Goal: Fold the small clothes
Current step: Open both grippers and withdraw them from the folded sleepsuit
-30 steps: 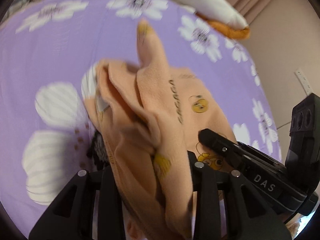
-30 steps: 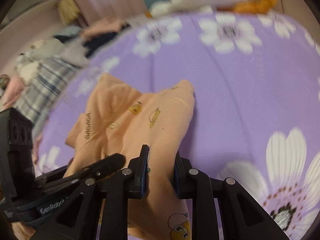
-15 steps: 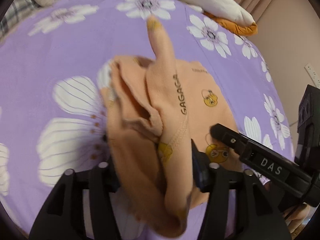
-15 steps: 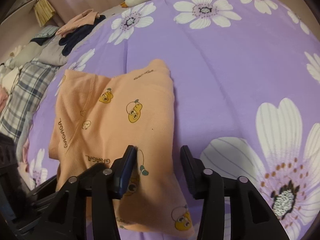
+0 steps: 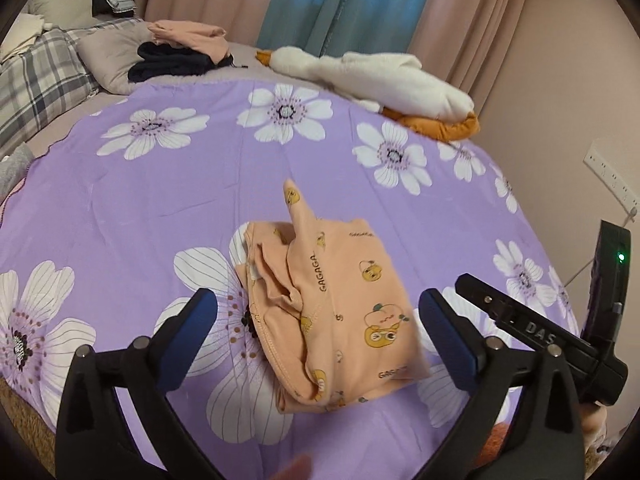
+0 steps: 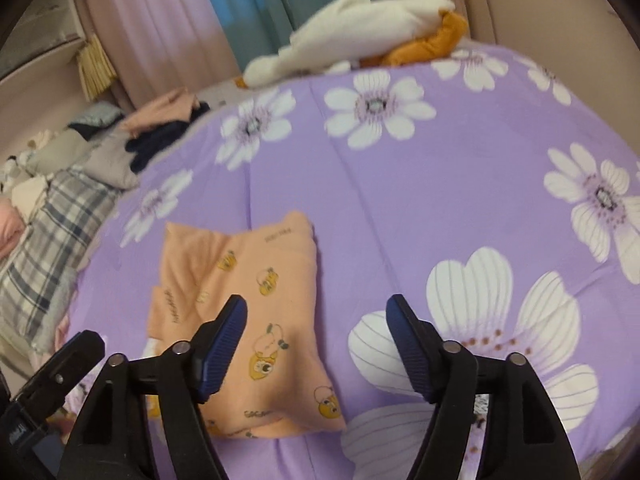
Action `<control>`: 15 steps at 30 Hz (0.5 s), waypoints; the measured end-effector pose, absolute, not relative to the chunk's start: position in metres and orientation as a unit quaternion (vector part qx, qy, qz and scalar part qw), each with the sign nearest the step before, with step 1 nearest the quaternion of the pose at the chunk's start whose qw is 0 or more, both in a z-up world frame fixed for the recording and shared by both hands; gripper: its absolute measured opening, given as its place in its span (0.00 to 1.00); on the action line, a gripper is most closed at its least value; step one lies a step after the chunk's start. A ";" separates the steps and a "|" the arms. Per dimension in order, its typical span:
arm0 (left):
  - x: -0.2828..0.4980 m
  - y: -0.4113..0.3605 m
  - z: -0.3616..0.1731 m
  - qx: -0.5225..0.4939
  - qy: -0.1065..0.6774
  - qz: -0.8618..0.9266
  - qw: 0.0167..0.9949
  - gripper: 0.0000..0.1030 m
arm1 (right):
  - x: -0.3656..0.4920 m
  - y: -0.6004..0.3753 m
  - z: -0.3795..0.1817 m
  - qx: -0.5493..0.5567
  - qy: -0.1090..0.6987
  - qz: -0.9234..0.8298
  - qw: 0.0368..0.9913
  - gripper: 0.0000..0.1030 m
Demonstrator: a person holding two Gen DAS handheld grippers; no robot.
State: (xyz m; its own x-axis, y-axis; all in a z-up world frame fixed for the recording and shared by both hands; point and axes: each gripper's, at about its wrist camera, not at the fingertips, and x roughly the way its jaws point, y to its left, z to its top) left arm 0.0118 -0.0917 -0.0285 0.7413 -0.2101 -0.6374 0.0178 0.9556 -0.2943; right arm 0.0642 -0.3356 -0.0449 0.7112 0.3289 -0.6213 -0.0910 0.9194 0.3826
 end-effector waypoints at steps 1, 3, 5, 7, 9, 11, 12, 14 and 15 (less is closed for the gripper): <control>0.010 -0.091 -0.025 -0.136 0.355 -0.062 0.923 0.99 | 0.061 -0.336 -0.041 0.164 0.356 0.118 0.912 0.73; 0.008 -0.092 -0.022 -0.134 0.354 -0.059 0.924 0.99 | 0.056 -0.334 -0.034 0.159 0.348 0.122 0.916 0.76; 0.003 -0.092 -0.017 -0.131 0.348 -0.054 0.927 0.99 | 0.051 -0.333 -0.029 0.156 0.339 0.121 0.920 0.78; -0.001 -0.090 -0.015 -0.130 0.345 -0.046 0.929 0.99 | 0.049 -0.333 -0.027 0.162 0.338 0.125 0.919 0.79; -0.001 -0.090 -0.016 -0.129 0.346 -0.038 0.928 0.99 | 0.047 -0.333 -0.028 0.172 0.335 0.111 0.920 0.79; -0.003 -0.092 -0.016 -0.121 0.350 -0.033 0.928 0.99 | 0.046 -0.330 -0.028 0.161 0.334 0.099 0.923 0.79; -0.004 -0.094 -0.016 -0.116 0.350 -0.033 0.929 0.99 | 0.046 -0.329 -0.029 0.154 0.335 0.099 0.924 0.79; -0.005 -0.096 -0.015 -0.111 0.349 -0.034 0.930 0.99 | 0.045 -0.328 -0.030 0.152 0.333 0.102 0.925 0.79; -0.005 -0.098 -0.015 -0.112 0.348 -0.035 0.930 0.99 | 0.044 -0.329 -0.030 0.152 0.334 0.104 0.924 0.79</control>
State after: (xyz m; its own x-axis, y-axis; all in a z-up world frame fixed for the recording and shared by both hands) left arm -0.0050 -0.0976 -0.0150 0.7555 -0.1440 -0.6391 -0.0122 0.9723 -0.2335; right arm 0.0438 -0.3290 -0.0296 0.7554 0.2948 -0.5852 -0.0915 0.9318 0.3513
